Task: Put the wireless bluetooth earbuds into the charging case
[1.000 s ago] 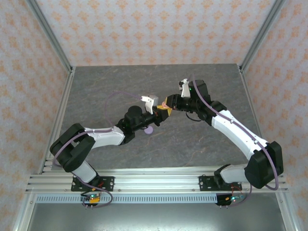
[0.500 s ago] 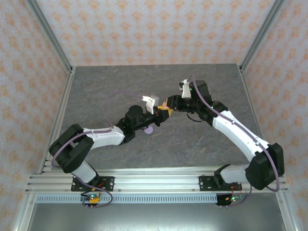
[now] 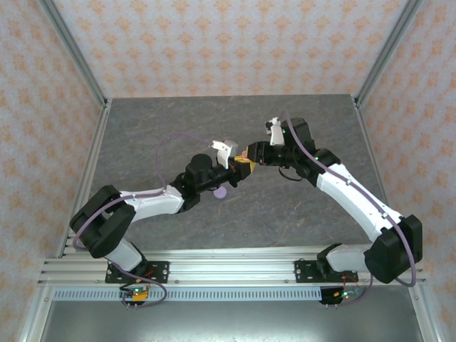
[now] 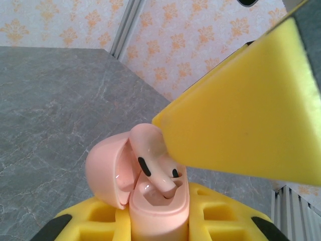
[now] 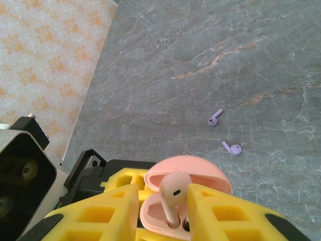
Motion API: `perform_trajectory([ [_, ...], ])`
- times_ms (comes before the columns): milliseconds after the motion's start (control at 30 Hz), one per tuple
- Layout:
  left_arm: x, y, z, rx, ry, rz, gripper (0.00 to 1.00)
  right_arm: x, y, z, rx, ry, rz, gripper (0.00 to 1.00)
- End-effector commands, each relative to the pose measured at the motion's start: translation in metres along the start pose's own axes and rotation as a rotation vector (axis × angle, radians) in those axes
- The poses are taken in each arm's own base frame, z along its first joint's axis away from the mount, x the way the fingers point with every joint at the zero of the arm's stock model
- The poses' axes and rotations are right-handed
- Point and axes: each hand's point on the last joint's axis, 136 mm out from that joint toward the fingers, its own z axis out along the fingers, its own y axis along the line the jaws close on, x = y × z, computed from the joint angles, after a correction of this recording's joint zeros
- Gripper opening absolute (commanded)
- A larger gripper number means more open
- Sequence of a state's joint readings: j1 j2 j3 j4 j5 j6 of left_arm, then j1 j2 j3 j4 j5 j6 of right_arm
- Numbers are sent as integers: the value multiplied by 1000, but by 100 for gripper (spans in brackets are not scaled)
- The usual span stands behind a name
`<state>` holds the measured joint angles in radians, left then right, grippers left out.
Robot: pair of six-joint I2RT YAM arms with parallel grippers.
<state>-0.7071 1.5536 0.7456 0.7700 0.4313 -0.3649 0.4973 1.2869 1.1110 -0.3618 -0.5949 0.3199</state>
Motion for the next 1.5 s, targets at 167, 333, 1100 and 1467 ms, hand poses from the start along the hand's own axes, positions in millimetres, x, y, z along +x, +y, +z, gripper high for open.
perform_trajectory([
  [167,-31,-27,-8,71,-54,118,12,-5,17,-19,-18,-10,-57,34],
  [333,-32,-30,-11,79,-46,161,11,-7,23,-25,-32,-16,-62,37],
  [1100,-30,-43,-17,118,15,243,11,-8,34,-36,-39,19,-96,37],
  [1467,-34,-51,-17,149,10,242,11,2,36,-27,-48,75,-98,37],
])
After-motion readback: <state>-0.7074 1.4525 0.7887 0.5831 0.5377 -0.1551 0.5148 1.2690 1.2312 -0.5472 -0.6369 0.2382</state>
